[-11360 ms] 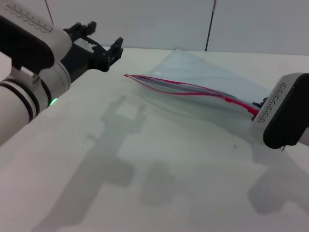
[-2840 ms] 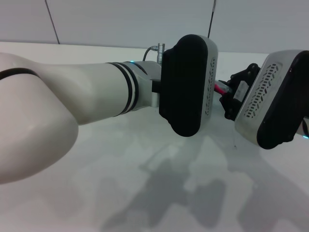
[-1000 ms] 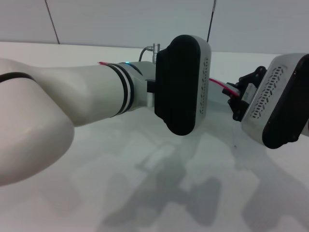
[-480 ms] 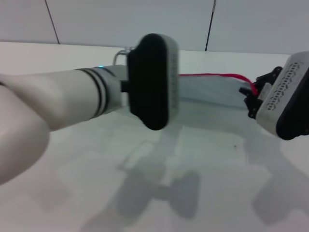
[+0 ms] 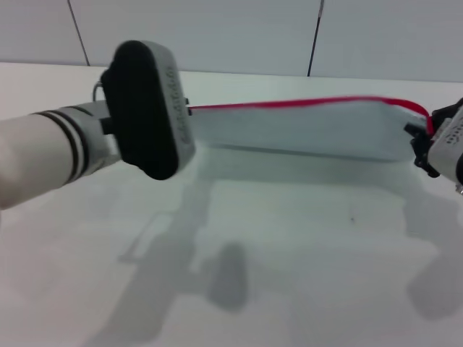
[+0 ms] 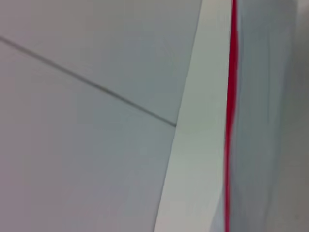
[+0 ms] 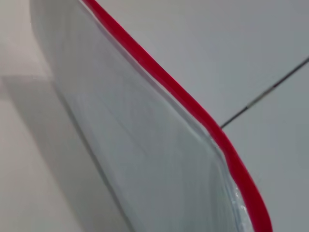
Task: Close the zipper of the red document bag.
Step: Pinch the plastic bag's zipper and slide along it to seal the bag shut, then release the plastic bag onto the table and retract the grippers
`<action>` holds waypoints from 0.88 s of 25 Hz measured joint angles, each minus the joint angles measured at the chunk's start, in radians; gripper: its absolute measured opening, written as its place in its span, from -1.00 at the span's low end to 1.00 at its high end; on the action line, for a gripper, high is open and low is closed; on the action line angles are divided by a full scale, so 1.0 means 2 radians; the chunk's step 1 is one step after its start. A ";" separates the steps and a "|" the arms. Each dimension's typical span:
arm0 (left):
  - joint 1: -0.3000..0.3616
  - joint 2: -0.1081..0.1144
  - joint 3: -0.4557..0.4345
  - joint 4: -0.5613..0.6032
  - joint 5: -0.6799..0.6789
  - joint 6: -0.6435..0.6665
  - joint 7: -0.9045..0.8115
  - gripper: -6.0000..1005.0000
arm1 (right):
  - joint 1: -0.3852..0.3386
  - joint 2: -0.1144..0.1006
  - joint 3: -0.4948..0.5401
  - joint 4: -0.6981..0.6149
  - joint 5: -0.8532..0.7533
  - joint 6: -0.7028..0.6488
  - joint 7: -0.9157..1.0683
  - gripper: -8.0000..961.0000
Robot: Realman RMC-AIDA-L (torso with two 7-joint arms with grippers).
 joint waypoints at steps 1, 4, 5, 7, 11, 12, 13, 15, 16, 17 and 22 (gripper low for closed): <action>0.003 0.000 -0.003 0.001 0.000 0.000 0.000 -0.83 | 0.000 0.000 0.003 0.001 0.000 0.000 0.000 -0.89; 0.011 0.000 -0.010 0.003 0.000 0.000 -0.001 -0.83 | -0.002 0.000 0.012 0.003 0.000 0.000 0.000 -0.89; 0.012 0.000 -0.012 0.005 0.000 0.000 -0.001 -0.83 | -0.003 0.000 0.014 0.003 0.000 0.000 0.000 -0.89; 0.013 0.000 -0.014 0.006 0.000 0.000 -0.001 -0.83 | -0.003 0.000 0.014 0.002 0.000 0.000 0.000 -0.89; 0.010 0.000 -0.013 0.006 0.000 -0.001 -0.001 -0.84 | -0.003 0.000 0.011 0.002 0.000 0.000 0.000 -0.89; 0.010 0.000 -0.012 0.006 0.000 -0.001 -0.001 -0.84 | -0.002 0.000 0.010 0.002 0.000 0.000 0.000 -0.91; 0.008 0.000 -0.012 0.006 0.000 -0.001 -0.001 -0.84 | -0.002 0.000 0.009 0.001 0.000 0.000 0.000 -0.93; 0.005 0.000 -0.011 0.005 0.000 -0.001 -0.002 -0.83 | 0.000 0.000 0.006 0.000 -0.001 -0.001 0.000 -0.97; 0.004 0.000 -0.010 0.004 0.000 -0.001 -0.003 -0.83 | 0.002 0.000 0.004 0.000 -0.002 -0.002 -0.001 -0.99; 0.003 0.000 -0.010 0.003 0.000 -0.001 -0.003 -0.83 | 0.004 0.000 0.002 0.001 -0.006 -0.006 -0.001 -0.96; -0.001 0.000 -0.009 0.002 0.000 -0.015 -0.004 -0.66 | 0.010 0.001 -0.014 0.005 -0.042 -0.006 0.039 -0.82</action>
